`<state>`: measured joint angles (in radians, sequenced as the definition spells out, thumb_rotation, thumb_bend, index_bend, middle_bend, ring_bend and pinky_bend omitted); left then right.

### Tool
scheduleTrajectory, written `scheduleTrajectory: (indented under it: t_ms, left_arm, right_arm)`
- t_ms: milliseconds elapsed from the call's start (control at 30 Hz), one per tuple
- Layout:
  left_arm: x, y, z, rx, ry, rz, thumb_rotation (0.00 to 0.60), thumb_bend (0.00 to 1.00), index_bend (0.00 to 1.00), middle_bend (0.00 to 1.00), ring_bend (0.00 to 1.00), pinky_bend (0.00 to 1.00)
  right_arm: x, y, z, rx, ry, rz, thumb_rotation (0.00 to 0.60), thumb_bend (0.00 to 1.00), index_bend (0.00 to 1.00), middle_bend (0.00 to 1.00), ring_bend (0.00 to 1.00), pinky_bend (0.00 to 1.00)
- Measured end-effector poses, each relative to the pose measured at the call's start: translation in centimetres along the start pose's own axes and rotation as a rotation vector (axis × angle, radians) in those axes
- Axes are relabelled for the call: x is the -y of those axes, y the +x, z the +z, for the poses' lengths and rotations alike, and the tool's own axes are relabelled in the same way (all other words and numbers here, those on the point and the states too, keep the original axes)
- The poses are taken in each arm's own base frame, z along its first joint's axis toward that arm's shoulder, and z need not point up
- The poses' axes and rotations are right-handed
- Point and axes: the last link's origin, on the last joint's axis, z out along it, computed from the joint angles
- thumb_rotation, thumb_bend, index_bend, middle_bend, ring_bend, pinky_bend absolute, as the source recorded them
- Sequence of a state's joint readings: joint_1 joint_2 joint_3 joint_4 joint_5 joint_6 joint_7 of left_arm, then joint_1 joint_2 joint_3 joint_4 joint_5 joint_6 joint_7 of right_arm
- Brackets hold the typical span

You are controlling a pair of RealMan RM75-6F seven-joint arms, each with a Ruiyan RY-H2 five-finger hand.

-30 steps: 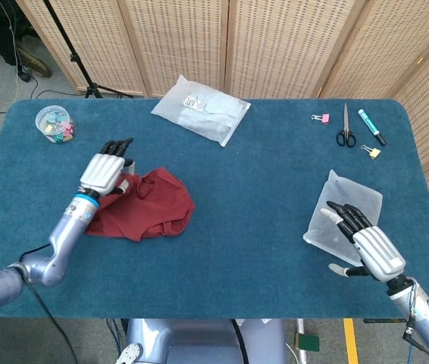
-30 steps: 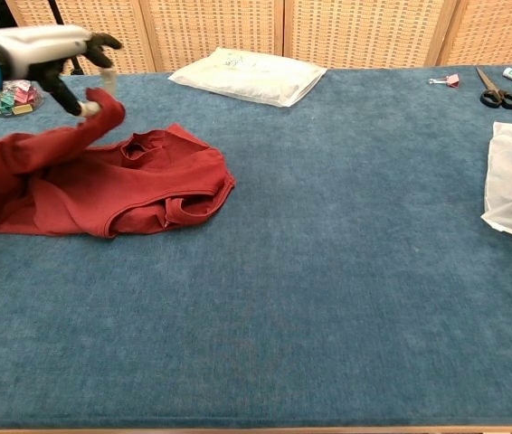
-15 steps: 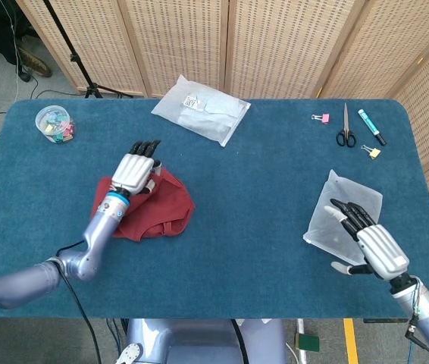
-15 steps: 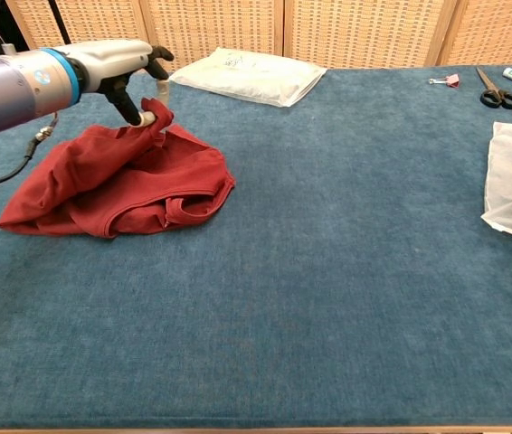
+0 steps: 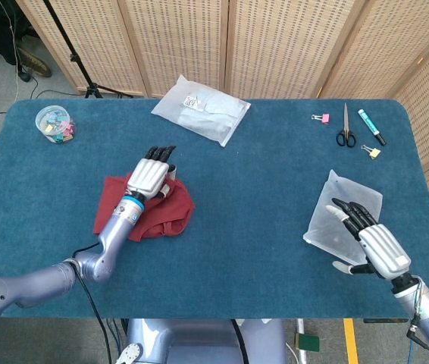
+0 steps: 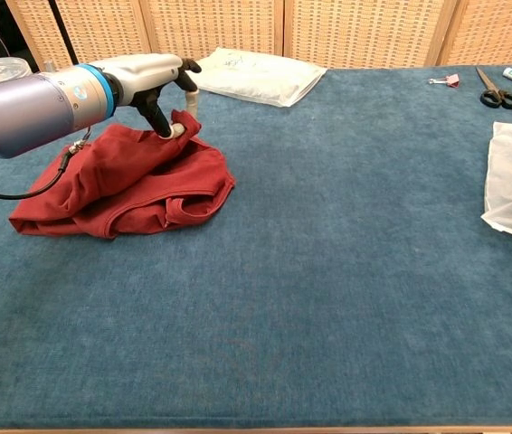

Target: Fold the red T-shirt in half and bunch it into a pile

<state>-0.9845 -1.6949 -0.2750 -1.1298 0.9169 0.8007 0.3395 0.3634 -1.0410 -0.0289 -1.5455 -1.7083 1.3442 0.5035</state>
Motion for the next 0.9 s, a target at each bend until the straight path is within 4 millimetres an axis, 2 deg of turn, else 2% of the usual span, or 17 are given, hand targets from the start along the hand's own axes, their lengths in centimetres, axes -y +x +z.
scheduleTrajectory:
  t_ms: [233,367,500,567,733,900]
  left_arm:
    - [0.4,1.0,-0.7,-0.045,-0.031,-0.078,0.6,0.0,0.0,0.0,0.0,0.0]
    - [1.8,2.1,-1.5,-0.085,-0.047,-0.096,0.6,0.0,0.0,0.0,0.0,0.0]
    - [3.4,2.4,-2.6,-0.104,-0.057,-0.064,0.6,0.0,0.0,0.0,0.0,0.0]
    - [4.6,2.2,-3.3,-0.116,-0.059,-0.038,0.6,0.0,0.04,0.0,0.0,0.0]
    - [7.9,1.5,-4.8,-0.147,-0.046,-0.002,0.6,0.01,0.28,0.0,0.0,0.0]
    - [12.1,0.9,-6.0,-0.169,-0.016,-0.001,0.6,0.07,0.38,0.0,0.0,0.0]
  right_arm:
    - [0.0,-0.1,-0.1,0.001,0.002,-0.003,0.6,0.0,0.0,0.0,0.0,0.0]
    - [0.1,-0.1,-0.1,0.003,0.003,-0.004,0.6,0.0,0.0,0.0,0.0,0.0]
    - [0.2,-0.2,-0.1,0.004,0.004,-0.006,0.6,0.0,0.0,0.0,0.0,0.0]
    - [0.2,-0.2,-0.1,0.005,0.005,-0.006,0.6,0.0,0.0,0.0,0.0,0.0]
    - [0.2,-0.4,0.0,0.011,0.005,-0.011,0.6,0.0,0.0,0.0,0.0,0.0]
    - [0.3,-0.6,0.1,0.015,0.005,-0.016,0.6,0.0,0.0,0.0,0.0,0.0]
